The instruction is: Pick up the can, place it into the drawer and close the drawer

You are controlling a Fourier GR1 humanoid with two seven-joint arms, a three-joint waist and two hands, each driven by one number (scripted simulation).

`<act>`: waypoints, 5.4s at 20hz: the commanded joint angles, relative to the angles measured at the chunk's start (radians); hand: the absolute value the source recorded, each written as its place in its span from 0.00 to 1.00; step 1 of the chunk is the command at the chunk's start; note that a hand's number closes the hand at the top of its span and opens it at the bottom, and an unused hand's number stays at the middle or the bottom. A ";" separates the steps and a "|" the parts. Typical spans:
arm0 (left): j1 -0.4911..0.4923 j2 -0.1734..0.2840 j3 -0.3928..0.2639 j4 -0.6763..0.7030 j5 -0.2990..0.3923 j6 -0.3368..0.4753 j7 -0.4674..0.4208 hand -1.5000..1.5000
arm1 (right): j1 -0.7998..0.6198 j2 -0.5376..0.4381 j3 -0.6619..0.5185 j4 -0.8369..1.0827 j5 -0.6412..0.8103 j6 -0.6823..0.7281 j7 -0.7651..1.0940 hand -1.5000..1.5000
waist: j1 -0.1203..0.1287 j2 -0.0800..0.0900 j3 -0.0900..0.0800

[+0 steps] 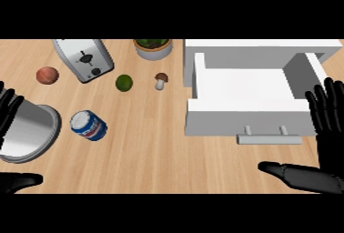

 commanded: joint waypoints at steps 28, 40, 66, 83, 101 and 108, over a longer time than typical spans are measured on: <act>-0.026 -0.103 -0.045 0.293 -0.204 -0.024 -0.083 0.00 | 0.096 0.002 -0.094 0.004 -0.026 0.077 -0.039 0.00 | -0.003 -0.003 0.001; -0.136 -0.039 0.038 0.684 -0.241 -0.040 -0.310 0.00 | 0.091 -0.042 -0.202 -0.049 -0.135 0.130 0.024 0.00 | -0.005 -0.003 0.001; -0.490 0.023 0.069 1.569 -0.316 0.017 -0.806 0.00 | 0.213 0.024 -0.177 -0.271 -0.114 0.176 0.113 0.00 | -0.018 -0.001 0.000; -0.629 0.016 0.026 1.746 -0.358 -0.153 -0.890 1.00 | 0.130 -0.033 -0.262 -0.206 -0.143 0.177 0.133 0.00 | -0.026 0.003 -0.001; -0.797 -0.216 0.066 1.657 -0.274 0.138 -0.835 1.00 | 0.082 0.009 -0.203 -0.180 -0.036 0.133 0.117 0.00 | -0.014 0.000 0.000; -0.836 -0.272 -0.050 1.428 -0.286 0.199 -0.628 1.00 | 0.086 -0.027 -0.276 -0.181 -0.079 0.142 0.123 0.00 | 0.005 -0.013 0.002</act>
